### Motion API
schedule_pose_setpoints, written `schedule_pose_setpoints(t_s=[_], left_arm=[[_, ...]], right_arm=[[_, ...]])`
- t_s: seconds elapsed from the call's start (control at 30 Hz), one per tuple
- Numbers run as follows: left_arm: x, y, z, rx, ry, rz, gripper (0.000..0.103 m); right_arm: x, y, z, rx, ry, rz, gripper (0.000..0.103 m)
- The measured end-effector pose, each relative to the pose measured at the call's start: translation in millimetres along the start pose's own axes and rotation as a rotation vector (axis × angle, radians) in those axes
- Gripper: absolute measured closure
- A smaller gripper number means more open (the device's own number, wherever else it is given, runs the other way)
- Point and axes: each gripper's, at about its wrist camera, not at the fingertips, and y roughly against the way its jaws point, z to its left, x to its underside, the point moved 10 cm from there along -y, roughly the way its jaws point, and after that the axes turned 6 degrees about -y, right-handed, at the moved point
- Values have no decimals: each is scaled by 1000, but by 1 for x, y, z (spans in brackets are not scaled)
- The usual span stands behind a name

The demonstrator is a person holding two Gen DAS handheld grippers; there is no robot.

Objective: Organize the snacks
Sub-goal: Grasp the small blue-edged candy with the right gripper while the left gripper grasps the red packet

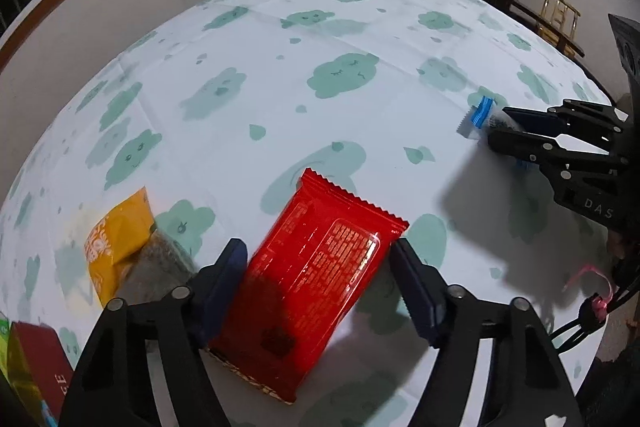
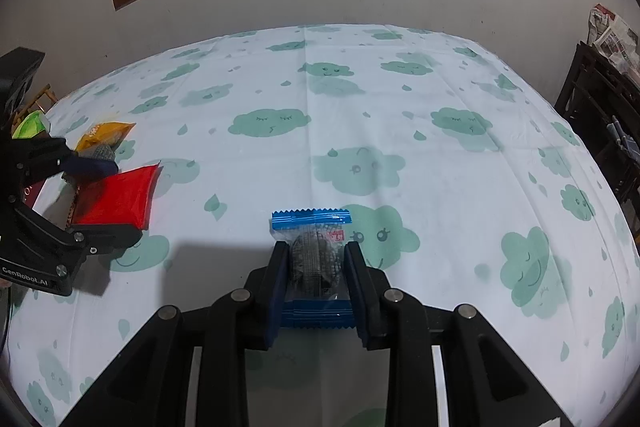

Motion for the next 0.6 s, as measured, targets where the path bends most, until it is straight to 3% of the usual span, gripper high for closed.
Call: schedule_pose_setpoints(t_s=[0.23, 0.43, 0.6], left_arm=[[16, 9, 0, -13, 102, -6, 44], [42, 23, -2, -47, 189, -17, 44], [44, 24, -1, -55, 227, -4, 46]], right_arm=[[0, 0, 0, 2, -1, -1, 74], [0, 0, 1, 1, -1, -1, 73], [0, 0, 0, 3, 0, -1, 73]])
